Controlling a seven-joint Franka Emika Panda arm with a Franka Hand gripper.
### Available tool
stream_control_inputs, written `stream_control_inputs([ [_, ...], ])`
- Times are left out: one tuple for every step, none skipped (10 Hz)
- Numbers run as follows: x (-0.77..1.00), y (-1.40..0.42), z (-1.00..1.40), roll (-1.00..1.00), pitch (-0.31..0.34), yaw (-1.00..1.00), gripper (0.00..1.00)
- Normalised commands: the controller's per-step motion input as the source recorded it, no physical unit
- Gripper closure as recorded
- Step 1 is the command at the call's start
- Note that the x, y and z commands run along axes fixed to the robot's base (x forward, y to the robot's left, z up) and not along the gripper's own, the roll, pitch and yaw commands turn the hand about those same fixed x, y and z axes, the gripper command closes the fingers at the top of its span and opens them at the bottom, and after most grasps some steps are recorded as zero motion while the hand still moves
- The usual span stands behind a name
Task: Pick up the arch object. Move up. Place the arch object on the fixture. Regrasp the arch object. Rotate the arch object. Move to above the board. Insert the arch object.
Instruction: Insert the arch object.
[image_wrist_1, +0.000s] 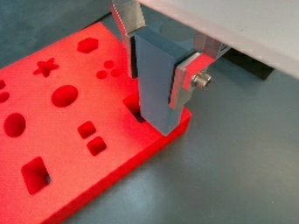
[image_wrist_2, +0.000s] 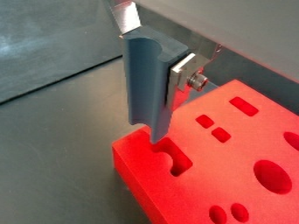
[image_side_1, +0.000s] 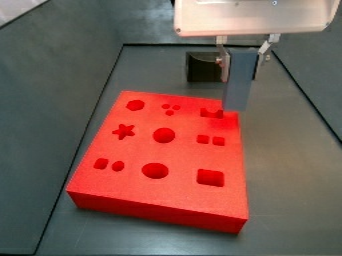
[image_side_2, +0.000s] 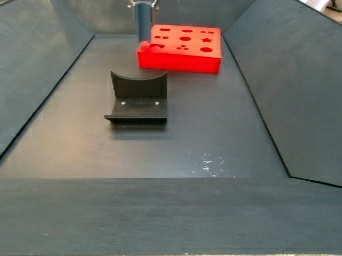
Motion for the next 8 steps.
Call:
stream_control_inputs([
  [-0.13,0.0,0.0,0.0,-0.029,0.01,1.0],
  [-0.32,-0.1,-0.02,0.13,-0.07,0.07,1.0],
  [-0.15,0.0,0.0,0.02,-0.064,0.04,1.0],
  [-0.01,0.0,0.0,0.0,-0.036,0.0,1.0],
  [-0.05,0.0,0.0,0.0,-0.033,0.0,1.0],
  [-0.02,0.0,0.0,0.0,-0.01,0.0,1.0],
  [-0.09,0.0,-0.02,0.04,-0.004,0.0,1.0],
  [-0.37,0.0,-0.03,0.17,0.0,0.0,1.0],
])
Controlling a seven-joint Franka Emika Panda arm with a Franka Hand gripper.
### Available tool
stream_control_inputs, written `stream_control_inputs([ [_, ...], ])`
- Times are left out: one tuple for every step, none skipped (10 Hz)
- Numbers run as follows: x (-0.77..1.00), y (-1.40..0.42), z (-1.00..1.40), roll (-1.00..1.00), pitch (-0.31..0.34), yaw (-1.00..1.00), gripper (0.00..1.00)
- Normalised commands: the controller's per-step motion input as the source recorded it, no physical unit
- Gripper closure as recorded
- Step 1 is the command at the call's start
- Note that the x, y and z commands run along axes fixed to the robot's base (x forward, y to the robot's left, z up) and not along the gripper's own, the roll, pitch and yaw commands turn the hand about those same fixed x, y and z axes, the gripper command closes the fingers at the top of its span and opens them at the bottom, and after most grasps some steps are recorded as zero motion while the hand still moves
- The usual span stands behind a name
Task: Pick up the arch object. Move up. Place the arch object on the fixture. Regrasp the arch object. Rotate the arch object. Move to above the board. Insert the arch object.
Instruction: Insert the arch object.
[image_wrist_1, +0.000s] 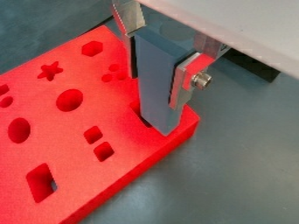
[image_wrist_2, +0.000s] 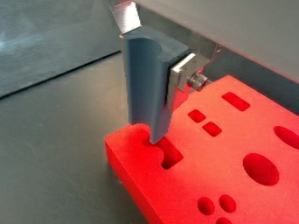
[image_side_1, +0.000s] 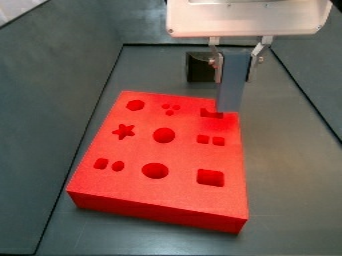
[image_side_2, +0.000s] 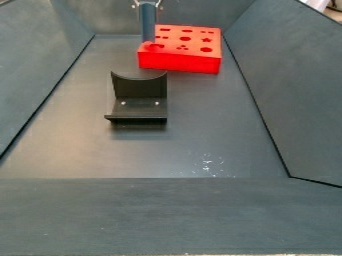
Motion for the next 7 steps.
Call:
stream_control_inputs([
  [-0.21,-0.05,0.0,0.08,0.0,0.0,1.0],
  [0.0,-0.02,0.0,0.0,0.0,0.02,1.0],
  [-0.05,0.0,-0.08,0.03,-0.019,0.01,1.0],
  [0.0,0.0,-0.18,0.07,-0.001,0.0,1.0],
  [0.0,0.0,-0.02,0.01,0.0,0.0,1.0],
  [0.0,0.0,-0.02,0.0,0.0,0.0,1.0],
  [0.0,0.0,-0.17,0.02,-0.001,-0.03,1.0],
])
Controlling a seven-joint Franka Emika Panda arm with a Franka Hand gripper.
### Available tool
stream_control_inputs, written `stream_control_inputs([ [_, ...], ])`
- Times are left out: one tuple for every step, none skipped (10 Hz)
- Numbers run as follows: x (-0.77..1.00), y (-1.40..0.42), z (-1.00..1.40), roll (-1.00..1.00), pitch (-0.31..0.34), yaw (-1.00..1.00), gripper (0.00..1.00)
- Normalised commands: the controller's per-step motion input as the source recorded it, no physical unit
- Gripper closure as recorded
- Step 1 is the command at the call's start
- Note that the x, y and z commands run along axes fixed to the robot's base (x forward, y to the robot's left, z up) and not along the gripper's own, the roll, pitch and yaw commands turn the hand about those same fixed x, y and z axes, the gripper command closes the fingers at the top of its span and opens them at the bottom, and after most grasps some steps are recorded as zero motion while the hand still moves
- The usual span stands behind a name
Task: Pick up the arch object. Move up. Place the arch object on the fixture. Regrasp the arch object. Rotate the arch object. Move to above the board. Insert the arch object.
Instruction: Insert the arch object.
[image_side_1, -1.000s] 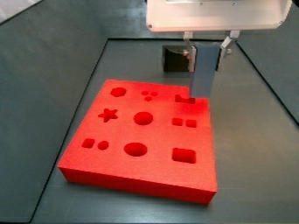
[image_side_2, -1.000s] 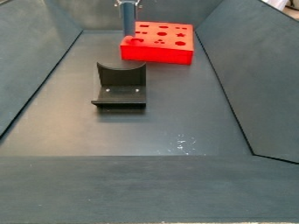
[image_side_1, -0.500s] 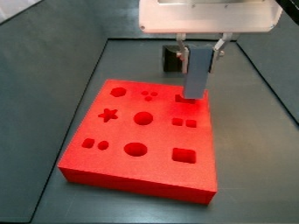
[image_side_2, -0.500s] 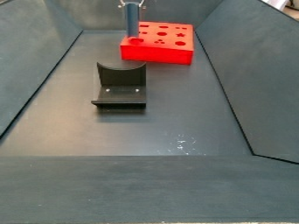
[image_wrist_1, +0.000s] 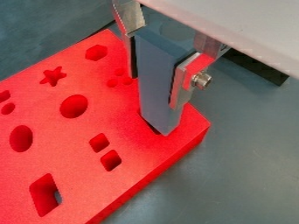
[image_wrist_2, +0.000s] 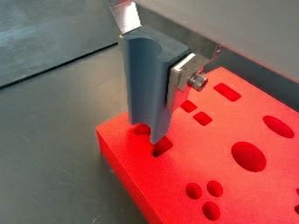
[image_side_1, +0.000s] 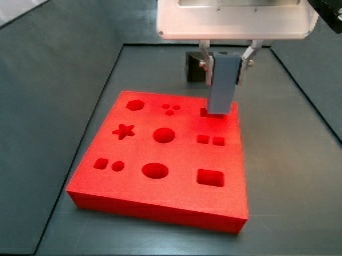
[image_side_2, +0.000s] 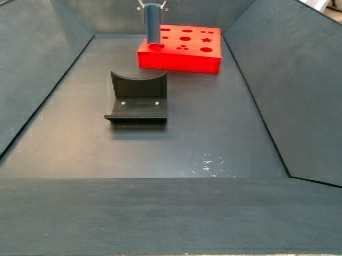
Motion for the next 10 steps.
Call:
stream_control_inputs([
  [0.0,0.0,-0.13,0.01,-0.003,0.0,1.0],
  [0.0,0.0,0.0,0.0,-0.011,0.0,1.0],
  [0.0,0.0,-0.15,0.0,-0.053,0.0,1.0],
  [0.0,0.0,-0.26,0.0,-0.07,0.0,1.0],
  [-0.05,0.0,-0.29,0.07,-0.056,-0.1,1.0],
  [-0.11,0.0,-0.29,0.08,-0.057,-0.15,1.0],
  [-0.15,0.0,-0.24,0.09,-0.037,-0.09,1.0],
  [-0.11,0.02,-0.33,0.15,-0.027,0.0,1.0],
  [-0.08,0.02,-0.36,0.14,-0.05,0.0,1.0],
  [-0.02,0.08,-0.34,0.15,-0.031,0.0,1.0],
])
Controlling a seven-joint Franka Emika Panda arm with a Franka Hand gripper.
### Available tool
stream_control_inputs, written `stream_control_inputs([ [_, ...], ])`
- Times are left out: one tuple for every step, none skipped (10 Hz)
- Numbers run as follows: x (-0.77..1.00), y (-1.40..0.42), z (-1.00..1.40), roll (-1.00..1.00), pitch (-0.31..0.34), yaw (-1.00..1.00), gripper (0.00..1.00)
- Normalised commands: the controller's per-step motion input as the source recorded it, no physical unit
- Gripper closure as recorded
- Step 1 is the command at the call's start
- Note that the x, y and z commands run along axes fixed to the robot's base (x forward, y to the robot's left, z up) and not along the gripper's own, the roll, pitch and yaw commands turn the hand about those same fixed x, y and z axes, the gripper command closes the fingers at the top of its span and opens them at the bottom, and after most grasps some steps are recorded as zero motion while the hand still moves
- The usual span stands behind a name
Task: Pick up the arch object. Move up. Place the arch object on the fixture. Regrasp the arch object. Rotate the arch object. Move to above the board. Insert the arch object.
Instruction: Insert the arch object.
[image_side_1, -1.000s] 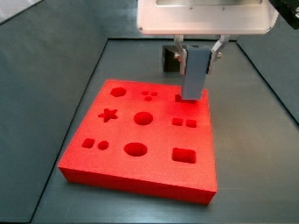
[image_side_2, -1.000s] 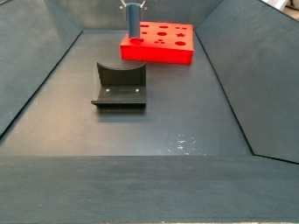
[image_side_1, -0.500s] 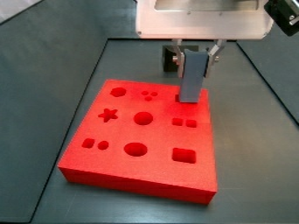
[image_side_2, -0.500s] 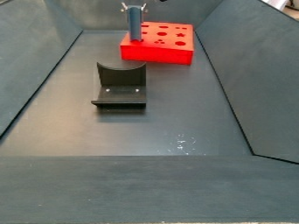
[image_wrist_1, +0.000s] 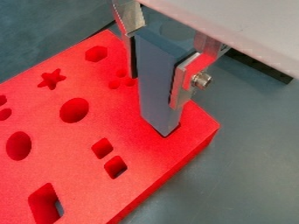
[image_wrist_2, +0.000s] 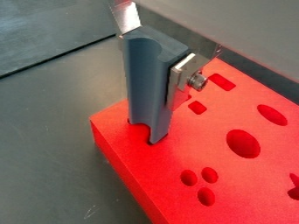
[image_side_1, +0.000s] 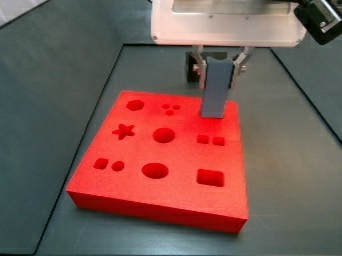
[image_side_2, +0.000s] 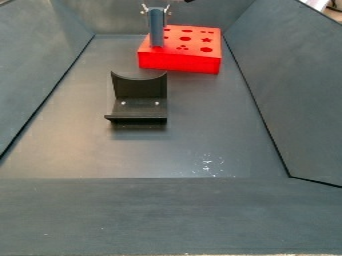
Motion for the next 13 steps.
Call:
stream_control_inputs([
  [0.0,0.18,-0.36,0.2,-0.03,0.07,1.0],
  [0.03,0.17,-0.37,0.23,-0.016,0.08,1.0],
  [0.12,0.09,-0.33,0.17,-0.024,0.01,1.0],
  [0.03,0.09,-0.3,0.17,-0.019,0.0,1.0],
  [0.0,0.0,-0.1,0.1,0.0,0.0,1.0],
  [-0.11,-0.11,-0.05,0.17,-0.021,0.0,1.0],
  [-0.17,-0.29,-0.23,0.5,-0.051,0.27,1.0],
  [-0.17,-0.23,-0.14,0.5,-0.05,0.36,1.0],
  [-0.12,-0.21,-0.09,0.5,-0.043,0.4,1.0],
  [-0.09,-0.21,-0.09,0.5,-0.044,0.4,1.0],
  [0.08,-0.05,-0.43,0.38,-0.053,0.29,1.0],
  [0.08,0.0,-0.18,0.0,-0.091,0.0,1.0],
  [0.32,0.18,-0.56,0.0,-0.016,0.0,1.0],
])
